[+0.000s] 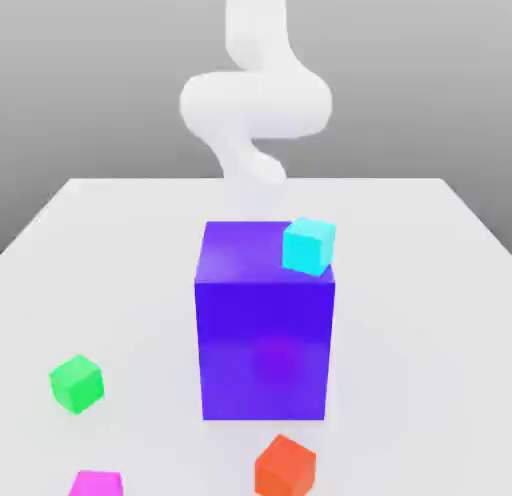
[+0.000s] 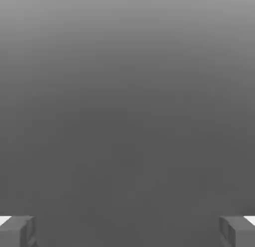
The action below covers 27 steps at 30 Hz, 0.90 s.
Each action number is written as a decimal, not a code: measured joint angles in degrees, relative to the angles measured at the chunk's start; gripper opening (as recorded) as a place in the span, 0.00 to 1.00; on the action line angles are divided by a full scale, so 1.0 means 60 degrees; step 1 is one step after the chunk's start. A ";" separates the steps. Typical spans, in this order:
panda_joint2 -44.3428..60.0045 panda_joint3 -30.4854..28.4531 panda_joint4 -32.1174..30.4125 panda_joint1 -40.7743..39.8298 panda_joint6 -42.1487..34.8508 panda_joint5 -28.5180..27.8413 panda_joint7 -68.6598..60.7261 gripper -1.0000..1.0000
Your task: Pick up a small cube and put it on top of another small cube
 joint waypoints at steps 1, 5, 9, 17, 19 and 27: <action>0.0375 -0.0103 0.0024 0.0014 0.0099 0.0024 -0.0102 0.50; 0.1782 -0.0498 0.0113 0.0058 0.0472 0.0149 -0.0509 0.50; 0.3163 -0.0878 0.0202 0.0070 0.0833 0.0338 -0.0955 0.50; 0.5941 -0.1453 0.0380 -0.0133 0.1555 0.0908 -0.1986 0.50; 0.6638 -0.1522 0.0425 -0.0278 0.1733 0.1059 -0.2249 0.50; 0.9401 -0.1591 0.0600 -0.0870 0.2461 0.1418 -0.3129 0.50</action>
